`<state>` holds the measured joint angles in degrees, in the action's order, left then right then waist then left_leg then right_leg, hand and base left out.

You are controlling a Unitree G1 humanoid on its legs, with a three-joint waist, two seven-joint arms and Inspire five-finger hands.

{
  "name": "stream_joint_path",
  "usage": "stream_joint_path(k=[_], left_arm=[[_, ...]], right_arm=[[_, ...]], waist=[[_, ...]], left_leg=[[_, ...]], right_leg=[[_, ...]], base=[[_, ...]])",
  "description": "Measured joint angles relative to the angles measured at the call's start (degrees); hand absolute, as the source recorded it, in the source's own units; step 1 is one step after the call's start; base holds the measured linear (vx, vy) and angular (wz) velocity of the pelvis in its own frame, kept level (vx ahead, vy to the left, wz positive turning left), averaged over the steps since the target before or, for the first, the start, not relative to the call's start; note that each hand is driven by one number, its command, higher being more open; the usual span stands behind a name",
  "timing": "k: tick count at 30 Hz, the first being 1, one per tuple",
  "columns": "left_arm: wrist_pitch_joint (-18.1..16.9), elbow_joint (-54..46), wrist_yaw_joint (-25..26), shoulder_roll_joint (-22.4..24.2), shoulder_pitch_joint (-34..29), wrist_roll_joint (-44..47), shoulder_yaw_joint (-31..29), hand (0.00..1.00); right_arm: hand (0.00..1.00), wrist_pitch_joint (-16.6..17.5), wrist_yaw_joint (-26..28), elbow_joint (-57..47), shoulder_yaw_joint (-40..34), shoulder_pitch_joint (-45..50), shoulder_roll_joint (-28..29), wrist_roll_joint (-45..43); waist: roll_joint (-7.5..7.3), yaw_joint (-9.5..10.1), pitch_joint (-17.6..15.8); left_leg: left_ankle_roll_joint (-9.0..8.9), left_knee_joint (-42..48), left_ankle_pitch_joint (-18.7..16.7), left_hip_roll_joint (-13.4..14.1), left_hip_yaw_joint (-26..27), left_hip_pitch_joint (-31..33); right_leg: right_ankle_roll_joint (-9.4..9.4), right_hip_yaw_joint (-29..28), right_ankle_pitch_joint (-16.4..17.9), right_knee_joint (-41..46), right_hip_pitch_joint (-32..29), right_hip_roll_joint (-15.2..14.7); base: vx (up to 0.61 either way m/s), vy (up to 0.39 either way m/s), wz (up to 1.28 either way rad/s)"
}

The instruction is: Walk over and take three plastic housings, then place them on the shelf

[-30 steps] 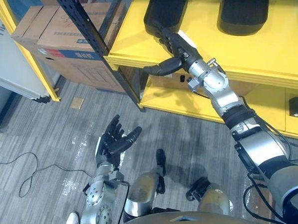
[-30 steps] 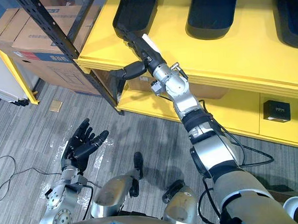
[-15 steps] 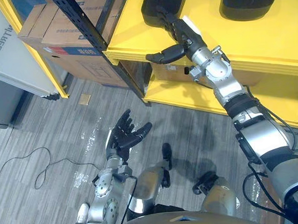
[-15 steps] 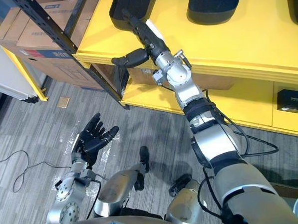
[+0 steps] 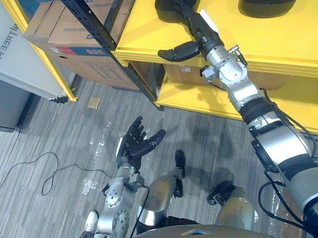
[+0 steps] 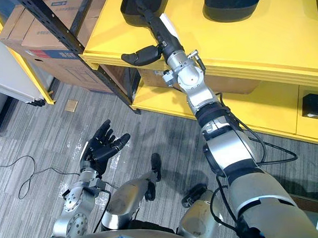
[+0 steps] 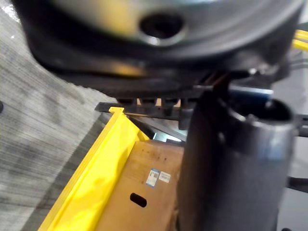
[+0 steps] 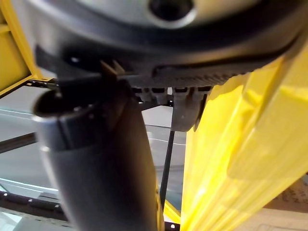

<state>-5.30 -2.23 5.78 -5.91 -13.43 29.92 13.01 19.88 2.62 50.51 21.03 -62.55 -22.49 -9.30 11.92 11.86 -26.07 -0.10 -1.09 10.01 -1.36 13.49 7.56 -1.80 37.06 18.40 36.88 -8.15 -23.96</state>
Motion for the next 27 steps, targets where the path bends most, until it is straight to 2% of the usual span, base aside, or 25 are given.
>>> stream_joint_path(k=[7,10,21,27], left_arm=[[0.0,1.8,0.0,0.0,0.4,0.0,1.2,1.00],[0.0,2.1,0.1,0.0,0.5,0.0,1.9,1.00],[0.0,2.1,0.0,0.0,0.5,0.0,2.0,1.00],[0.0,2.1,-0.5,-0.9,0.3,1.2,1.4,1.00]], right_arm=[[1.00,0.3,-2.1,1.1,-0.1,-1.5,-0.2,1.1],[1.00,0.7,-2.9,1.1,0.0,-1.5,-0.2,2.3],[1.00,1.5,-2.5,3.2,1.1,-2.6,-0.5,1.9],[1.00,2.1,1.4,1.7,0.8,-1.5,-0.3,-5.2]], waist=[[1.42,0.27,-0.5],[1.42,0.44,-0.5],[1.42,0.52,-0.5],[1.12,-0.11,-0.7]], left_leg=[[0.01,0.0,0.1,0.0,-0.1,0.0],[0.45,0.0,0.4,0.0,-0.2,0.0],[0.35,0.0,0.4,0.0,-0.3,0.0],[0.49,0.0,0.5,0.3,0.0,-0.7]], right_leg=[[0.02,0.2,0.1,0.1,0.0,-0.1],[-0.06,0.2,0.2,0.2,0.0,-0.1],[-0.04,0.3,0.4,0.5,0.1,-0.2],[-0.42,0.2,0.0,-0.4,0.9,0.3]], base=[[-0.01,-0.058,0.01],[0.01,-0.076,0.01],[0.00,-0.028,0.00],[0.00,-0.002,-0.02]])
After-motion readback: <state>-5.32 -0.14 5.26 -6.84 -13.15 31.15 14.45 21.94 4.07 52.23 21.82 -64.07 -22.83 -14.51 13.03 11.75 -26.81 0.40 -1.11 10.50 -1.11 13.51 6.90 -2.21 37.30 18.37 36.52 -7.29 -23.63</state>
